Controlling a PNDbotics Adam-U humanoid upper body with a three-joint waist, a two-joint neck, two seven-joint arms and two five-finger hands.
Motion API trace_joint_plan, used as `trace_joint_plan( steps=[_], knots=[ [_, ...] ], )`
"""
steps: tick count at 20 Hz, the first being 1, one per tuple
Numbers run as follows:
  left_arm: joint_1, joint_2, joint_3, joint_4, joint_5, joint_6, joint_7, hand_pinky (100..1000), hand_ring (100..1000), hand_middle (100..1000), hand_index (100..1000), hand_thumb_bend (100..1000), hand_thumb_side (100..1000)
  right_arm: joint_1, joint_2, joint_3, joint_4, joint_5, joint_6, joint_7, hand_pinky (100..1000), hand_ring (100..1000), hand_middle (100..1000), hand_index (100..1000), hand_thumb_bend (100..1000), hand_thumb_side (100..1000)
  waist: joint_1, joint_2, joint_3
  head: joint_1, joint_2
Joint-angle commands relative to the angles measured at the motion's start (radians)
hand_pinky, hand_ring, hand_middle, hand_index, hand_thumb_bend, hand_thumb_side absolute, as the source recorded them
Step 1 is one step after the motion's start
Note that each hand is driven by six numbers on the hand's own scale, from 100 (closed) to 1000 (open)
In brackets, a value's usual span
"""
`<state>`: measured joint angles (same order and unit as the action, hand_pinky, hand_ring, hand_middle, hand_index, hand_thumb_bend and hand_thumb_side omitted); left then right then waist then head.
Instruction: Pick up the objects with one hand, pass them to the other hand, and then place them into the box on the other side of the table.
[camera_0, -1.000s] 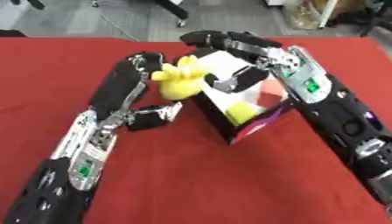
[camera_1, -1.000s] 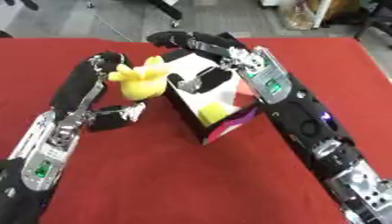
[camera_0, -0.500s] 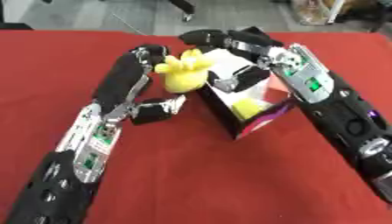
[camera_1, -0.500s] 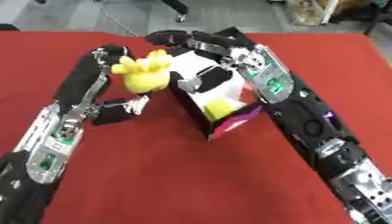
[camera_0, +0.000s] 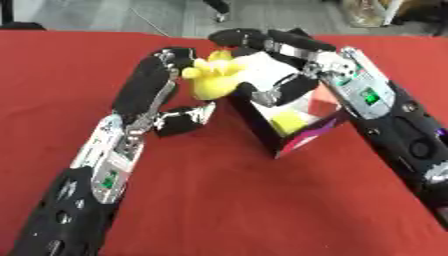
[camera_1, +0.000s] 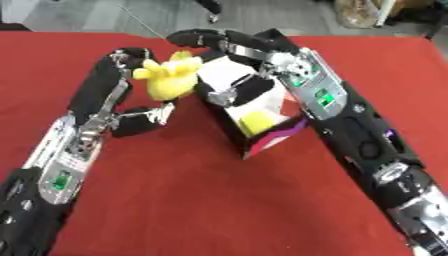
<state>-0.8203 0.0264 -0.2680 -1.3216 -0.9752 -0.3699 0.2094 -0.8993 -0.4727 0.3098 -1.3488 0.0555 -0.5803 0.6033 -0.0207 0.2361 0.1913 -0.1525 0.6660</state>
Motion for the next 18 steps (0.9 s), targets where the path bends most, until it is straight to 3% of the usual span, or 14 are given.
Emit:
trace_joint_plan(
  steps=[1,10,18],
  knots=[
    [-0.015,0.017,0.008,-0.02,-0.008,0.009,0.002,706,519,440,513,100,208,-0.013,-0.034,-0.006,-0.035,-0.013,-0.308,0.304,1000,1000,1000,1000,100,239,-0.008,-0.01,-0.003,0.003,-0.002],
    [-0.02,0.005,0.0,-0.023,0.006,-0.004,0.005,709,517,439,513,100,230,-0.018,-0.03,-0.017,-0.035,-0.004,-0.27,0.304,1000,1000,1000,1000,100,218,-0.007,-0.009,-0.008,0.006,-0.002],
    [-0.024,0.001,0.0,-0.023,0.042,-0.012,0.031,706,507,420,494,100,283,-0.017,-0.027,-0.014,-0.018,0.025,-0.292,0.304,1000,1000,1000,1000,100,227,-0.007,-0.009,-0.011,0.008,-0.008]
  ],
)
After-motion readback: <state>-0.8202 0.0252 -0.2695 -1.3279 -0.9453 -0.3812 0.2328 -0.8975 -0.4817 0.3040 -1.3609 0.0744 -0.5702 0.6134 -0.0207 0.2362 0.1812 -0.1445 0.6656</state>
